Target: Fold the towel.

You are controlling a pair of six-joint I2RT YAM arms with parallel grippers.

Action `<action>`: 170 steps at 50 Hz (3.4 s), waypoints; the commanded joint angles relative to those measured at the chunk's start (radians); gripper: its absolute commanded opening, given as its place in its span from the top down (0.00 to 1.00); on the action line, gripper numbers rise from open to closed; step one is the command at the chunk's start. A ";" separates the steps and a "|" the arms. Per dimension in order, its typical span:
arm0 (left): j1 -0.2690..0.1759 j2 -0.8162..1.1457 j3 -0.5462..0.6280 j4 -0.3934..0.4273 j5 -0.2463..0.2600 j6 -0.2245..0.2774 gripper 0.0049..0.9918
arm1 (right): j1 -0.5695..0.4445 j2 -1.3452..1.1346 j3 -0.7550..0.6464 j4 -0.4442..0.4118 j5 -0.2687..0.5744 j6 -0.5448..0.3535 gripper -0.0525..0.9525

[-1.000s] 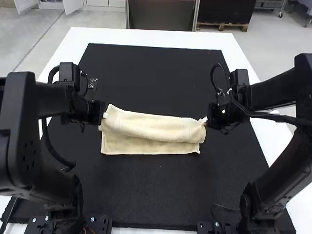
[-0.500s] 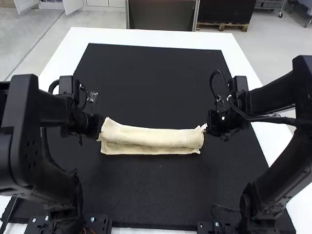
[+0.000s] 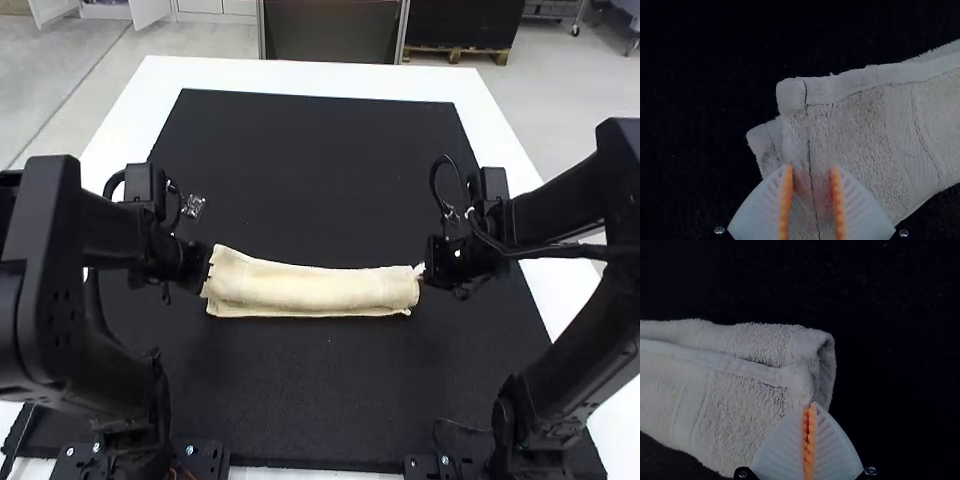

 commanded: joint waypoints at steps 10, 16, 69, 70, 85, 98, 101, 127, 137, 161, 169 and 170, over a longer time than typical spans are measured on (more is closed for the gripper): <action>-0.021 -0.027 -0.022 0.036 -0.020 0.024 0.75 | -0.007 -0.006 -0.006 0.033 0.037 -0.006 0.82; -0.017 -0.029 -0.022 0.036 -0.021 0.024 0.74 | -0.009 -0.004 -0.009 0.033 0.037 -0.004 0.71; 0.098 -0.082 -0.017 0.136 -0.004 -0.050 0.03 | 0.089 0.046 0.037 -0.018 -0.032 -0.008 0.05; 0.098 -0.082 -0.017 0.136 -0.004 -0.053 0.03 | 0.091 0.051 0.037 -0.018 -0.028 -0.008 0.05; 0.098 -0.084 -0.005 0.138 -0.004 -0.078 0.03 | 0.091 0.101 0.039 0.037 -0.015 -0.001 0.05; 0.095 -0.095 0.021 0.138 -0.004 -0.099 0.03 | 0.115 0.157 0.051 0.062 -0.021 0.009 0.05; 0.094 -0.098 0.024 0.136 -0.004 -0.101 0.03 | 0.124 0.163 0.055 0.062 -0.022 0.009 0.05; 0.094 -0.148 0.032 0.130 -0.004 -0.154 0.03 | 0.147 0.250 0.082 0.088 -0.064 -0.003 0.97; 0.095 -0.157 0.042 0.130 0.005 -0.237 0.03 | 0.135 0.238 0.092 0.053 -0.065 -0.029 0.97; 0.133 -0.157 0.053 0.101 0.000 -0.251 0.03 | 0.129 0.069 0.164 -0.101 -0.114 -0.017 0.97; 0.155 -0.157 0.058 0.098 0.000 -0.249 0.03 | 0.170 0.061 0.194 -0.130 -0.140 -0.014 0.97; 0.156 -0.157 0.058 0.098 0.000 -0.249 0.03 | 0.180 0.061 0.195 -0.130 -0.140 -0.011 0.97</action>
